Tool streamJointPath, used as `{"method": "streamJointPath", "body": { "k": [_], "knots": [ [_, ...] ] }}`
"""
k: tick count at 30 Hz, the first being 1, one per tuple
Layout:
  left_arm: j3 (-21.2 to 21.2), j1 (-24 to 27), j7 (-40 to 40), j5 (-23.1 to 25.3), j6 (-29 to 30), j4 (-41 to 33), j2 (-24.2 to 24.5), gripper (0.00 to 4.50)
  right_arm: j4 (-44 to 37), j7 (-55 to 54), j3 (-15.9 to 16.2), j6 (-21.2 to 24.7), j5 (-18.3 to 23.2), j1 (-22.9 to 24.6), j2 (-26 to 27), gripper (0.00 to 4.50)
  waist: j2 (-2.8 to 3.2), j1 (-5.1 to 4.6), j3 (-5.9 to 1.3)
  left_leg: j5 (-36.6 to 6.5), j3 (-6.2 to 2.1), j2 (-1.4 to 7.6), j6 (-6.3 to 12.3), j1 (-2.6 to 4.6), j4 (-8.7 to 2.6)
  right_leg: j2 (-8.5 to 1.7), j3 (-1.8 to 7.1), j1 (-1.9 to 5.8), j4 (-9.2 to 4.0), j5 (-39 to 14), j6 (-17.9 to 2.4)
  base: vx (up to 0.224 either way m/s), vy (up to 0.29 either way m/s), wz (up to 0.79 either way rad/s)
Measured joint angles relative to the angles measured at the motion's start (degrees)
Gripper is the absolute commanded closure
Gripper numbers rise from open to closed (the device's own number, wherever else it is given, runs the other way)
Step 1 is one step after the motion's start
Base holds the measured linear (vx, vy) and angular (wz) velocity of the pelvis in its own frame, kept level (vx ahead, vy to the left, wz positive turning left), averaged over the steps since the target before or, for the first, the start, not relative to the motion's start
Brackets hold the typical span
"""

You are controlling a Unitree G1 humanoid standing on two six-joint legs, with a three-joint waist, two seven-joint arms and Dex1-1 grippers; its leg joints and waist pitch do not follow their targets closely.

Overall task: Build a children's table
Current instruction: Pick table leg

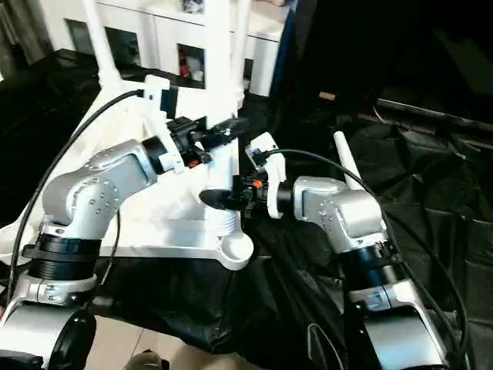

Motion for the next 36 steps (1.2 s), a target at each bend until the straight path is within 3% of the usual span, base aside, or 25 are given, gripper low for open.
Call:
{"method": "streamJointPath", "body": {
  "k": [9,10,17,28,30,36],
  "knots": [
    [-0.6,0.0,-0.7,0.0,0.1,-0.3,0.3,2.63,0.7,0.4,0.0,-0.1,-0.1,0.0,0.1,1.39,0.0,-0.03,0.0,0.0,0.0,0.0,0.0,0.0,0.0,0.0,0.0,-0.01,0.01,0.0,0.0,0.0,0.0,0.0],
    [-0.7,0.0,-0.8,0.0,0.1,-0.3,0.4,2.64,0.7,0.5,0.0,-0.1,-0.1,0.0,0.1,1.66,0.0,-0.03,0.0,0.0,0.0,0.0,0.0,0.0,0.0,0.0,0.0,0.0,0.01,0.0,0.0,0.0,0.0,0.0],
    [-1.1,0.1,-1.4,0.0,0.1,-1.0,0.7,2.64,0.7,1.4,0.0,0.0,0.0,0.0,0.2,2.12,0.0,-0.03,0.0,0.0,-0.01,0.0,0.0,0.0,0.0,0.0,0.0,0.0,0.01,0.0,0.0,0.0,0.0,0.0],
    [-1.7,0.1,-1.6,0.5,0.1,-1.0,1.0,2.64,0.7,1.9,0.3,-0.2,-0.1,0.0,0.6,2.56,0.01,-0.06,0.0,0.0,-0.02,0.0,0.0,0.02,0.01,0.0,0.0,0.0,0.03,0.0,0.0,0.0,0.0,0.0],
    [-1.9,0.1,-1.7,0.9,0.1,-1.1,1.0,1.94,0.8,1.9,0.4,-0.4,-0.2,0.1,0.8,2.57,0.01,-0.06,0.0,0.0,-0.02,0.0,0.0,0.01,0.01,0.0,0.0,0.0,0.03,0.0,0.0,0.0,0.0,0.0],
    [-1.2,0.4,-1.9,0.6,-1.7,-1.5,0.0,1.79,0.8,0.3,-0.2,-2.4,-0.2,0.4,2.4,2.58,0.01,-0.09,0.0,0.0,-0.02,0.0,0.0,0.01,0.01,0.0,0.0,0.0,0.03,0.0,-0.1,0.0,0.0,0.0]
  ]
}}
